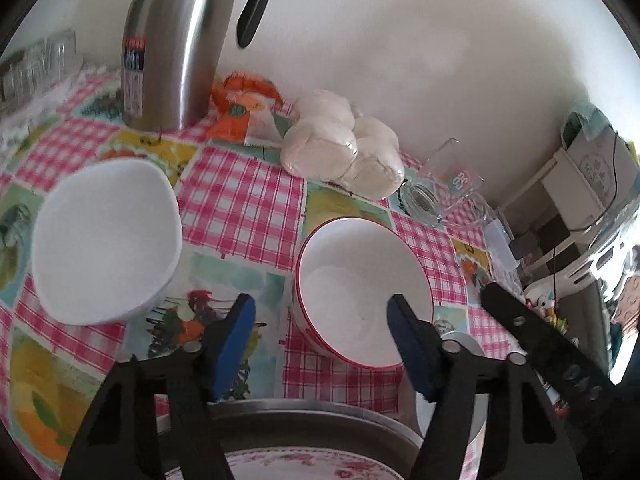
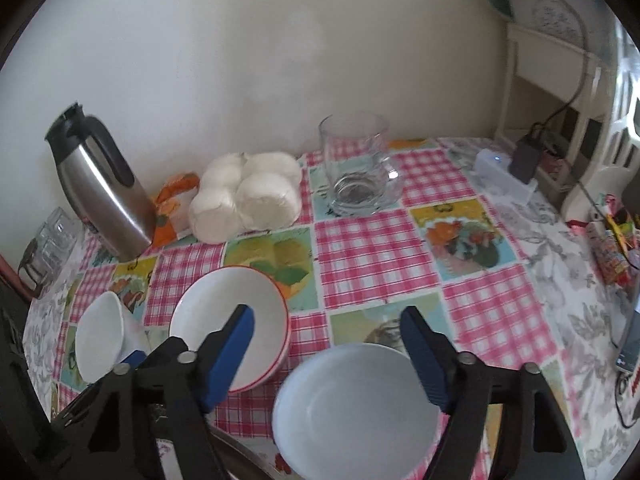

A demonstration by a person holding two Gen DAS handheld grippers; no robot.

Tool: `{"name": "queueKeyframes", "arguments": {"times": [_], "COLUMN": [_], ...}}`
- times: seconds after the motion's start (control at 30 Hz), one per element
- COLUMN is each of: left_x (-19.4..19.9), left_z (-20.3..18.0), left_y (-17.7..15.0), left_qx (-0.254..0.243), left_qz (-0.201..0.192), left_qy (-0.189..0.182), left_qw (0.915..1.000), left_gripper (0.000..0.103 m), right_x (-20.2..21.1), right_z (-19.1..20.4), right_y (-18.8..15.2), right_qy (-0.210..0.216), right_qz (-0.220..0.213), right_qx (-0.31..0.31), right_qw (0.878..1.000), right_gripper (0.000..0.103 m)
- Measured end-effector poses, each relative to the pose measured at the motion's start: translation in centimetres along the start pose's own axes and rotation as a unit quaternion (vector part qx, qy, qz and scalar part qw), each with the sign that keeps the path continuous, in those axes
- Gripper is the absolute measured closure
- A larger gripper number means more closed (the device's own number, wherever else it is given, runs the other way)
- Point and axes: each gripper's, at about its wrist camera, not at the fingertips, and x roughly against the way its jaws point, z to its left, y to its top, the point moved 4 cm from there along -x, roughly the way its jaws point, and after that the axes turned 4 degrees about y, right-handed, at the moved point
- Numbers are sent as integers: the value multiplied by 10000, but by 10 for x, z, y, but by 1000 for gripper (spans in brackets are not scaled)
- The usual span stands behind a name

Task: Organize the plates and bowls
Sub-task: 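Move both tools forward to the rim of the red-rimmed white bowl, then close the left tool on the red-rimmed bowl rim while the right tool grips it too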

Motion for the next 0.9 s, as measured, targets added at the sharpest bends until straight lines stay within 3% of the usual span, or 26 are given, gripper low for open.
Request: {"name": "queueKeyframes", "arguments": {"times": [0.23,0.5,0.57,0.9], "left_x": [-25,-40,-44,-52], "left_z": [2,7,9,11], "left_y": [-1,0,0,-1], "left_qx": [199,313,344,344], "left_qz": [366,507,542,645], "left_qy": [-71,-69,-79,-116], "left_qw": [9991,9982,9979,9973], "left_gripper": [56,77,78,78], "right_x": [-39,-67,-74,-90], "right_z": [18,20,22,27], "right_y": [-4,-8,-10,-16], "right_qy": [16,-4,24,-29], "right_qz": [429,776,849,1083], "right_qx": [203,250,284,413], "right_qw": [9989,9967,9960,9933], "right_gripper": [54,80,86,94]}}
